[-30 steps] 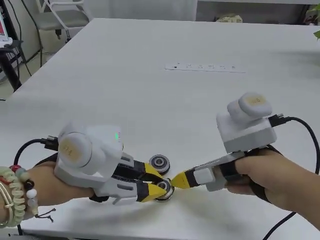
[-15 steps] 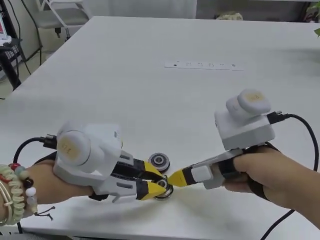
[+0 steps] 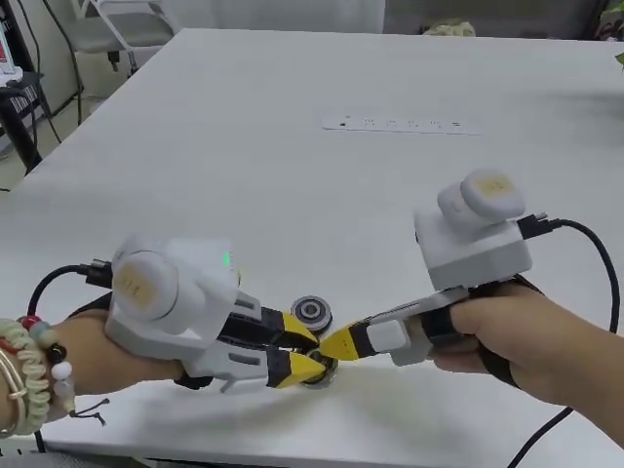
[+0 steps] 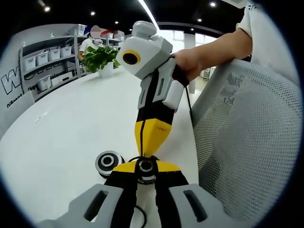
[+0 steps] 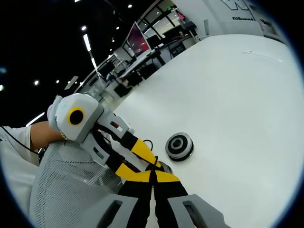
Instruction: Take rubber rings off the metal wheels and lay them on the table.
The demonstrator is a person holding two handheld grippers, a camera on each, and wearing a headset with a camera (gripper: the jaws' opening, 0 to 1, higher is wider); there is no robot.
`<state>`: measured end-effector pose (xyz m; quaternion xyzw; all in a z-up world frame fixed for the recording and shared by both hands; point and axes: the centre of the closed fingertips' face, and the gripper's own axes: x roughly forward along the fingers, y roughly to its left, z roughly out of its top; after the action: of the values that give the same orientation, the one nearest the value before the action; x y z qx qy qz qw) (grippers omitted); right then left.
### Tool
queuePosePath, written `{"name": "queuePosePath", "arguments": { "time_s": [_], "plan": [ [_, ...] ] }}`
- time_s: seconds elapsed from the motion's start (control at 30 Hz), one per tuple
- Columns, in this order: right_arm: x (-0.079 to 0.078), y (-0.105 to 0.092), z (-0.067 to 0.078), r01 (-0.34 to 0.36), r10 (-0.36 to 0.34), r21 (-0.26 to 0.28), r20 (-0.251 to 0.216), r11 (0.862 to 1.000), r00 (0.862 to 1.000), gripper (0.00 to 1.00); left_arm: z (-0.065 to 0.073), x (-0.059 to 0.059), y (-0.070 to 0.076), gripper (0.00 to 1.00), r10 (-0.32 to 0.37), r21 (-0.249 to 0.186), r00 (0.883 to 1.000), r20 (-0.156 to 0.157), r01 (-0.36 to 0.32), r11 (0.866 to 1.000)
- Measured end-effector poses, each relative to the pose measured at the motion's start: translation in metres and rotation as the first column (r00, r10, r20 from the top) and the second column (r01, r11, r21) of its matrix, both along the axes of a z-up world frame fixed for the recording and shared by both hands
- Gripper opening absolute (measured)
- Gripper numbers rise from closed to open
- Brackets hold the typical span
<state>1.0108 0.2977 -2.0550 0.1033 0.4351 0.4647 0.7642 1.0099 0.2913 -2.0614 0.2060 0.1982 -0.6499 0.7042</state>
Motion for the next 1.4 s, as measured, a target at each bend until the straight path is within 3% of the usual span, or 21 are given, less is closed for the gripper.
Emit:
{"name": "queuePosePath", "arguments": {
  "time_s": [0.23,0.53,0.7,0.77,0.83,0.97,1.1,1.23,1.4],
  "plan": [
    [-0.003,-0.006,-0.009,-0.004,0.004,-0.061,0.007,0.998,1.0,0.0,0.0,0.0,0.0,0.08,0.005,0.01,1.0,-0.006,-0.005,1.0],
    [-0.002,-0.005,-0.01,0.002,-0.001,-0.055,0.007,0.998,1.0,0.0,0.001,0.0,-0.001,0.09,0.0,0.055,1.0,-0.002,0.0,0.999],
    [-0.001,-0.005,-0.01,0.008,-0.007,-0.054,0.006,0.999,1.0,0.0,0.01,-0.006,-0.003,0.23,-0.034,0.043,0.999,-0.009,0.035,0.998],
    [0.0,-0.006,-0.01,0.009,-0.008,-0.053,0.005,0.999,1.0,0.0,0.017,-0.009,-0.004,0.32,-0.023,0.017,0.998,-0.059,0.024,1.0],
    [0.001,-0.005,-0.01,0.009,-0.009,-0.051,0.004,0.999,1.0,0.0,0.023,-0.009,-0.002,0.39,-0.035,0.015,0.999,-0.036,0.036,0.999],
    [0.002,-0.006,-0.008,0.009,-0.008,-0.054,0.011,0.999,1.0,0.0,0.033,-0.012,0.003,0.51,-0.052,0.022,0.998,-0.028,0.053,0.998],
    [0.007,-0.009,-0.002,0.039,-0.038,-0.031,0.014,0.999,0.999,0.0,0.051,-0.012,0.007,0.72,-0.053,0.016,0.998,-0.018,0.053,0.998],
    [0.009,-0.013,0.001,0.062,-0.062,-0.023,0.015,0.998,0.998,0.0,0.07,-0.01,0.011,0.79,-0.032,-0.005,0.999,-0.017,0.032,0.999],
    [0.011,-0.015,0.009,0.063,-0.062,-0.025,0.049,0.998,0.997,0.0,0.087,-0.011,0.026,0.93,-0.017,0.013,0.999,0.046,0.017,1.0]
  ]
}}
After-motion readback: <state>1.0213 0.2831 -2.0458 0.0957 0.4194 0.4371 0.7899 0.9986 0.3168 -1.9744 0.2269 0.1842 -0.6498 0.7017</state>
